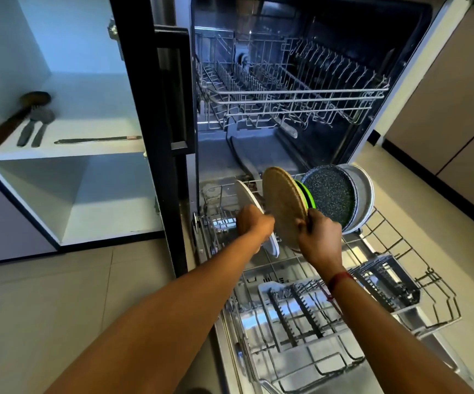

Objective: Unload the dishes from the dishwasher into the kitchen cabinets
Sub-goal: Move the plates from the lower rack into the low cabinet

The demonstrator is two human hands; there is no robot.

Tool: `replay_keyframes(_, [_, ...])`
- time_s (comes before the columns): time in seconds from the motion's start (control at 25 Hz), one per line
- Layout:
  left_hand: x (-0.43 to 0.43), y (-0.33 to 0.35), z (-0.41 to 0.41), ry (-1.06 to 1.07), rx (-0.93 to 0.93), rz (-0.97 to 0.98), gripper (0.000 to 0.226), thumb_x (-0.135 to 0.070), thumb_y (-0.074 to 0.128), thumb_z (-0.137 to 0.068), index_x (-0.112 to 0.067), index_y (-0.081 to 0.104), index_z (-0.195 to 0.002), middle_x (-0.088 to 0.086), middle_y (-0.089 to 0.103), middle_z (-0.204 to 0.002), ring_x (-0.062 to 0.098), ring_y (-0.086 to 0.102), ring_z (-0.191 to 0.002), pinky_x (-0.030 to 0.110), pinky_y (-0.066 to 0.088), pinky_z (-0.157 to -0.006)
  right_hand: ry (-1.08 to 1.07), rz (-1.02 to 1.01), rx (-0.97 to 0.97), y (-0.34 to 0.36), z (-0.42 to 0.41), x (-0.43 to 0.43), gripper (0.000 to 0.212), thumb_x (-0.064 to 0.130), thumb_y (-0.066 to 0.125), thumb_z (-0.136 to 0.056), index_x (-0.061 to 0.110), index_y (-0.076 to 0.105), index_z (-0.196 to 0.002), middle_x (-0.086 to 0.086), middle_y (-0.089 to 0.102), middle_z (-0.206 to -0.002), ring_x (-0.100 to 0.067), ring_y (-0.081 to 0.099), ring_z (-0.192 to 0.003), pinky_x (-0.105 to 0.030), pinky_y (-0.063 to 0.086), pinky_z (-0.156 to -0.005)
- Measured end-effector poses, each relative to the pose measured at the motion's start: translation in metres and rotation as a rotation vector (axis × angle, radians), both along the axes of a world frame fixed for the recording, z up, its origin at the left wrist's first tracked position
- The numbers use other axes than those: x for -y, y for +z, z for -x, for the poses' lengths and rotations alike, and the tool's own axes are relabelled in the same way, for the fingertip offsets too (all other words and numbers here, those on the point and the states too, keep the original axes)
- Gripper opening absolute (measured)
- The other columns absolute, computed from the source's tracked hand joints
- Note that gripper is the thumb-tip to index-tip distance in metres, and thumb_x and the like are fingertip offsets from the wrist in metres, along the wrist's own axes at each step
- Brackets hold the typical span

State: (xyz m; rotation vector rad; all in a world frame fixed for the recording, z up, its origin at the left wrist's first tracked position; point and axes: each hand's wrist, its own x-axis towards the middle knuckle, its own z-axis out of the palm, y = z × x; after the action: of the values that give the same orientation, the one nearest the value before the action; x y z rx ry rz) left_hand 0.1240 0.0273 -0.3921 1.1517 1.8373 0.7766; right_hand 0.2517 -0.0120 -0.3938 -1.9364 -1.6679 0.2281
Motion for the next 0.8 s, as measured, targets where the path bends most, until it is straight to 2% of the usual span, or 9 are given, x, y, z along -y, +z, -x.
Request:
replay_keyframes(0.08, [0.009, 0.01, 0.005, 0.01, 0.004, -0.025, 0.026, -0.022, 0.067, -0.085, 0.003, 0.068, -0.09, 0.018, 0.071, -0.091, 0.032, 0.069, -0.077, 0.037, 0.059, -0.062, -0.003, -0.046, -0.063, 0.005, 0.0, 0.014, 0.009, 0.017, 0.056, -0.095, 0.01, 0.061, -0.093, -0.01, 0.071, -0.089, -0.026, 0.067, -0.07, -0.041, 0.06, -0.063])
replay_keyframes(0.12, [0.016, 0.016, 0.009, 0.01, -0.011, -0.051, 0.022, -0.02, 0.066, -0.087, 0.002, 0.065, -0.087, 0.015, 0.069, -0.089, 0.029, 0.067, -0.075, 0.033, 0.055, -0.058, 0.0, -0.065, -0.082, 0.008, 0.002, 0.022, 0.009, 0.017, 0.055, -0.096, 0.01, 0.061, -0.094, -0.008, 0.071, -0.091, -0.024, 0.067, -0.07, -0.035, 0.06, -0.059])
replay_keyframes(0.2, [0.031, 0.027, 0.016, 0.022, -0.012, -0.088, 0.015, -0.017, 0.064, -0.09, -0.005, 0.059, -0.083, 0.01, 0.062, -0.086, 0.025, 0.064, -0.075, 0.033, 0.054, -0.058, -0.005, -0.074, -0.096, 0.011, 0.008, 0.037, 0.01, 0.016, 0.054, -0.097, 0.009, 0.061, -0.097, -0.003, 0.068, -0.091, -0.018, 0.063, -0.067, -0.012, 0.051, -0.05])
replay_keyframes(0.28, [0.046, 0.035, 0.025, 0.059, 0.101, -0.137, 0.011, -0.014, 0.062, -0.089, -0.006, 0.061, -0.097, 0.01, 0.063, -0.094, 0.03, 0.067, -0.083, 0.041, 0.06, -0.066, -0.008, -0.117, -0.07, 0.014, 0.014, 0.056, 0.01, 0.015, 0.055, -0.096, 0.009, 0.062, -0.1, -0.002, 0.068, -0.085, -0.01, 0.057, -0.058, -0.001, 0.036, -0.044])
replay_keyframes(0.32, [0.053, 0.036, 0.031, 0.069, 0.154, -0.157, 0.02, -0.015, 0.059, -0.089, -0.008, 0.059, -0.108, 0.011, 0.063, -0.103, 0.032, 0.066, -0.088, 0.045, 0.06, -0.069, -0.008, -0.157, -0.042, 0.016, 0.017, 0.066, 0.01, 0.014, 0.056, -0.096, 0.009, 0.063, -0.1, -0.002, 0.068, -0.081, -0.006, 0.054, -0.052, -0.001, 0.032, -0.043])
replay_keyframes(0.44, [0.078, 0.03, 0.048, 0.014, 0.238, -0.218, 0.036, -0.021, 0.052, -0.093, -0.021, 0.044, -0.128, 0.007, 0.056, -0.122, 0.03, 0.059, -0.103, 0.049, 0.058, -0.079, 0.025, -0.316, 0.023, 0.016, 0.028, 0.092, 0.009, 0.007, 0.061, -0.091, 0.007, 0.066, -0.098, -0.002, 0.066, -0.065, -0.009, 0.051, -0.045, -0.011, 0.038, -0.042])
replay_keyframes(0.56, [0.109, 0.014, 0.059, 0.044, 0.508, -0.244, 0.044, -0.026, 0.051, -0.097, -0.038, 0.036, -0.136, 0.0, 0.052, -0.134, 0.028, 0.054, -0.117, 0.055, 0.052, -0.089, 0.076, -0.472, 0.07, 0.012, 0.043, 0.118, 0.018, 0.0, 0.066, -0.085, 0.007, 0.07, -0.102, -0.005, 0.069, -0.066, -0.016, 0.057, -0.046, -0.022, 0.049, -0.044])
replay_keyframes(0.68, [0.147, 0.011, 0.062, 0.088, 0.813, -0.172, 0.028, -0.03, 0.042, -0.103, -0.04, 0.044, -0.129, -0.004, 0.059, -0.121, 0.025, 0.059, -0.109, 0.054, 0.054, -0.087, 0.147, -0.539, 0.124, 0.0, 0.059, 0.151, 0.033, -0.002, 0.076, -0.076, 0.004, 0.071, -0.108, -0.011, 0.075, -0.085, -0.02, 0.069, -0.059, -0.031, 0.058, -0.052])
replay_keyframes(0.8, [0.175, 0.002, 0.064, 0.11, 1.085, -0.093, 0.034, -0.037, 0.033, -0.103, -0.03, 0.046, -0.134, 0.003, 0.064, -0.118, 0.025, 0.064, -0.104, 0.042, 0.059, -0.074, 0.184, -0.502, 0.18, -0.019, 0.073, 0.181, 0.043, -0.001, 0.083, -0.067, 0.004, 0.071, -0.108, -0.012, 0.074, -0.097, -0.024, 0.074, -0.075, -0.037, 0.059, -0.063])
